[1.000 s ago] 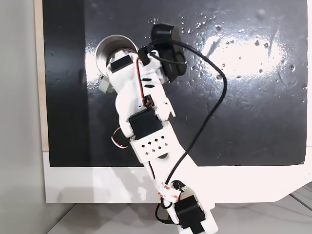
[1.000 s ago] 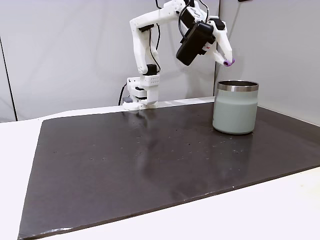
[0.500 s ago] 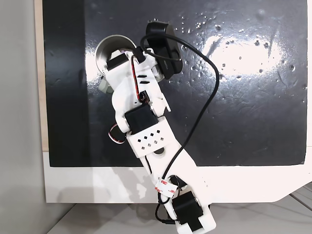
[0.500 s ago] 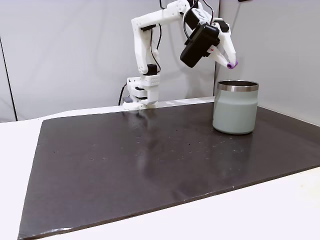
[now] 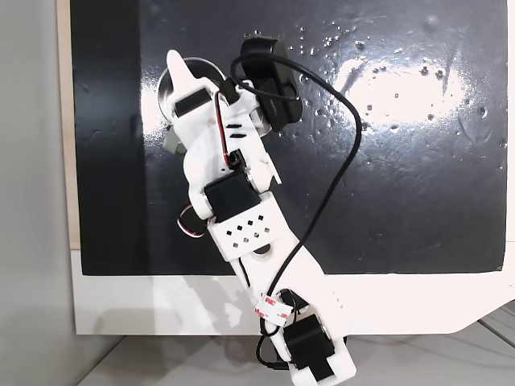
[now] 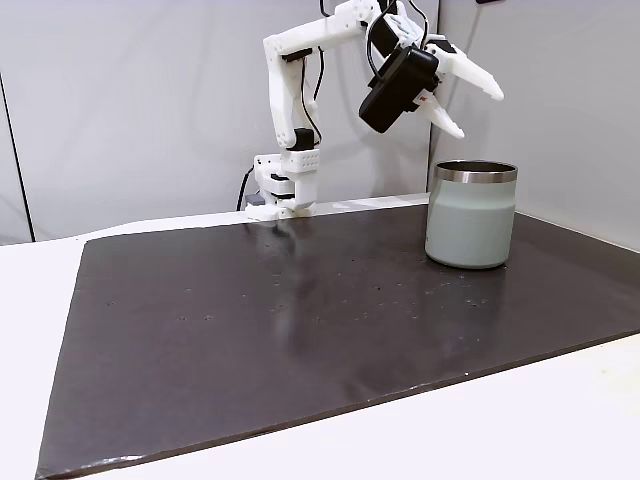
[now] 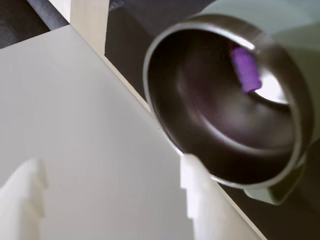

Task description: Grasp a pengrip and put it in the cup.

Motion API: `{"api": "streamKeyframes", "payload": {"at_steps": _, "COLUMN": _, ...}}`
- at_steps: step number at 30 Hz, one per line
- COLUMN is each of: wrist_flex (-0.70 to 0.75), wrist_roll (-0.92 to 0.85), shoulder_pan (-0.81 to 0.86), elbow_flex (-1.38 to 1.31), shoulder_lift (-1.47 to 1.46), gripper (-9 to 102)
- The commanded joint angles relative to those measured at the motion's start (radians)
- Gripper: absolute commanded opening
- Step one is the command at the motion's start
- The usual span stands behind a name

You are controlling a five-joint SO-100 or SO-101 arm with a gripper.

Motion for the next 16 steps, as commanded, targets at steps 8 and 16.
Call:
{"api": "streamKeyframes", "payload": {"at_steps": 8, "wrist_flex": 0.006, "wrist_roll": -0.014, "shoulder_pan": 0.011, "elbow_flex": -0.078, "shoulder_lift": 0.011, "gripper": 31}}
{"api": "streamKeyframes", "payload": {"at_steps": 16, "wrist_flex": 0.006, "wrist_roll": -0.018, "shoulder_pan": 0.011, "elbow_flex": -0.078, "shoulder_lift": 0.015, "gripper": 31}}
